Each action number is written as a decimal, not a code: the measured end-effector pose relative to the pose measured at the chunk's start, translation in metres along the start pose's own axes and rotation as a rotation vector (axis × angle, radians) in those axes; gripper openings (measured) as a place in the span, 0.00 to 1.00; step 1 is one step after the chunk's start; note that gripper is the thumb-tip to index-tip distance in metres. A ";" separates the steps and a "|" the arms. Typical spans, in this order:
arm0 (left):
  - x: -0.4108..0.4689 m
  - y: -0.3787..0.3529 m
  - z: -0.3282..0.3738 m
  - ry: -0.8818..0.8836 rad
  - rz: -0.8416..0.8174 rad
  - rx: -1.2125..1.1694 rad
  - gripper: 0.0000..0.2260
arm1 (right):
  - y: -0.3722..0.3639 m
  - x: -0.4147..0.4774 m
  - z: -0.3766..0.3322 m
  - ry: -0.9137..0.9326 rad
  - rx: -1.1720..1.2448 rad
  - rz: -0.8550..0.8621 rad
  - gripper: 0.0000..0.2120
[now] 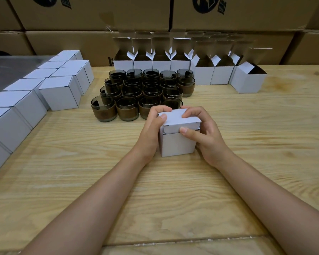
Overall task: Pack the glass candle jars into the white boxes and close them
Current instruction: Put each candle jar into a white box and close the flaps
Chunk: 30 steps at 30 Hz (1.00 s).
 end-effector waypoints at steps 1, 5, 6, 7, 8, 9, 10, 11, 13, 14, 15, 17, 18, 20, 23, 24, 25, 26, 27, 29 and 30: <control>-0.001 0.000 0.000 -0.011 -0.006 0.006 0.22 | 0.000 0.000 0.000 -0.001 -0.005 -0.005 0.11; -0.001 0.000 0.000 -0.057 -0.016 0.021 0.20 | 0.002 0.000 0.002 -0.015 -0.023 -0.019 0.12; -0.002 0.000 0.000 -0.069 -0.025 0.023 0.18 | 0.003 0.000 0.003 -0.023 -0.014 -0.031 0.12; -0.001 0.000 -0.001 -0.074 -0.033 0.024 0.17 | 0.005 0.000 0.003 -0.033 0.007 -0.038 0.09; -0.001 0.000 -0.001 -0.071 -0.035 0.025 0.17 | 0.006 0.001 0.003 -0.054 0.043 -0.043 0.05; -0.001 0.000 0.000 -0.064 -0.033 0.024 0.17 | 0.007 0.002 0.004 -0.081 0.064 -0.038 0.06; -0.001 -0.001 0.001 -0.060 -0.034 0.017 0.17 | 0.008 0.003 0.005 -0.102 0.071 -0.033 0.08; -0.002 -0.001 0.001 -0.063 -0.040 0.006 0.17 | 0.009 0.004 0.005 -0.116 0.063 -0.029 0.10; -0.001 -0.002 0.001 -0.061 -0.044 -0.025 0.17 | 0.010 0.005 0.006 -0.130 0.049 -0.032 0.11; -0.001 -0.002 0.000 -0.051 -0.037 -0.039 0.17 | 0.011 0.005 0.007 -0.138 0.060 -0.042 0.10; -0.001 -0.001 0.000 -0.041 -0.030 -0.040 0.17 | 0.013 0.004 0.008 -0.149 0.088 -0.056 0.10; -0.002 0.000 0.000 -0.029 -0.031 -0.017 0.18 | 0.017 0.003 0.009 -0.173 0.170 -0.079 0.11; -0.002 -0.001 0.000 -0.028 -0.034 -0.017 0.17 | 0.019 0.002 0.009 -0.182 0.197 -0.081 0.12; -0.005 -0.005 0.003 -0.060 0.008 0.017 0.17 | 0.022 0.003 0.010 -0.189 0.228 -0.066 0.13; -0.012 -0.005 0.008 -0.294 0.266 0.612 0.14 | 0.026 0.005 0.011 -0.180 0.283 -0.048 0.17; -0.014 -0.006 0.009 -0.390 0.316 0.861 0.14 | 0.026 0.005 0.012 -0.172 0.290 -0.049 0.18; -0.016 -0.009 0.009 -0.459 0.323 1.050 0.14 | 0.026 0.005 0.011 -0.165 0.293 -0.050 0.19; -0.017 -0.014 0.008 -0.500 0.308 1.194 0.15 | 0.025 0.004 0.011 -0.156 0.296 -0.051 0.20; -0.018 -0.020 0.007 -0.506 0.291 1.317 0.16 | 0.025 0.004 0.010 -0.145 0.299 -0.053 0.20; -0.019 -0.030 0.006 -0.433 0.278 1.505 0.19 | 0.024 0.004 0.009 -0.128 0.295 -0.062 0.20; -0.019 -0.032 0.008 -0.405 0.284 1.564 0.20 | 0.023 0.004 0.008 -0.131 0.290 -0.066 0.20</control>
Point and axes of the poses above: each hand's wrist, its own x-axis towards the middle knuckle, its own y-axis out of the back of the hand, z = x × y, the point moved 1 cm from there along x, towards the middle knuckle, and after that the axes turned 13 degrees about -z, right-handed, at the moved point
